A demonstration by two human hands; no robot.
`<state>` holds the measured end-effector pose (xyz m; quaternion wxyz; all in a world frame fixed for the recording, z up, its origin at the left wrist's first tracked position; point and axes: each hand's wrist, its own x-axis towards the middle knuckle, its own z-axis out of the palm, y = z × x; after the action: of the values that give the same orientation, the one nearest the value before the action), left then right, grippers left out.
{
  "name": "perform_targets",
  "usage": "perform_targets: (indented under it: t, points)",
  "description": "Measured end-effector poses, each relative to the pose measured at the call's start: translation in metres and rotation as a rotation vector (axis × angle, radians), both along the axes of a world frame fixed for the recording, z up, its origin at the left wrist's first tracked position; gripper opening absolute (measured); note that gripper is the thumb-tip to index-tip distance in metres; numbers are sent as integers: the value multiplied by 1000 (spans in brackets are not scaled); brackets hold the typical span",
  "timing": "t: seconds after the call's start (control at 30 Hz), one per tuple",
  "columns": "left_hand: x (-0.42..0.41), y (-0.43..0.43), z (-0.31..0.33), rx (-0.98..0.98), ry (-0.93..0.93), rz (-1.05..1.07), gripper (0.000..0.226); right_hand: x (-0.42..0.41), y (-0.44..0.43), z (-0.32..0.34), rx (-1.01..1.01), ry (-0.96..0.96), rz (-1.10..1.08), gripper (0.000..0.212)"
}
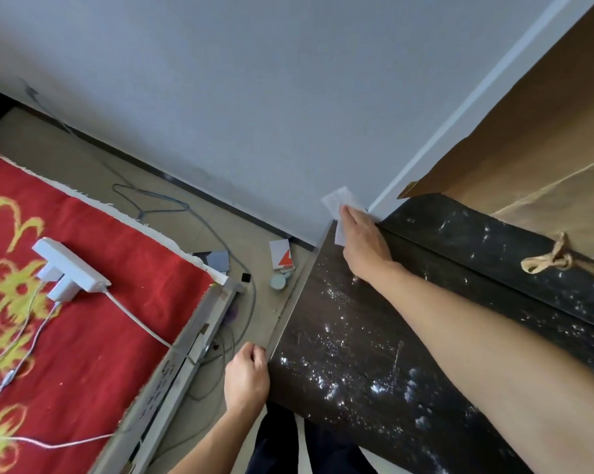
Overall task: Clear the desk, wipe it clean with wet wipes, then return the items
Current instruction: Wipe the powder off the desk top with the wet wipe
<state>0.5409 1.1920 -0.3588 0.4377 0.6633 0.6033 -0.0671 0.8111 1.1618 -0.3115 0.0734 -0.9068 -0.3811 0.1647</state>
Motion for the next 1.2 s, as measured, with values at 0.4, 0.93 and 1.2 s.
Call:
perform_targets:
  t: [0.4,0.93,1.2]
  points:
    - [-2,1,-4,-20,48,-51,28,1,43,4,-265,-7,-215,88]
    - [-1,4,-4,-14,55,-128,35,-38,-71,-1,57,-2,71,63]
    - [-2,4,-6,12,46,-152,34,-76,-57,-20,369,121,-313,17]
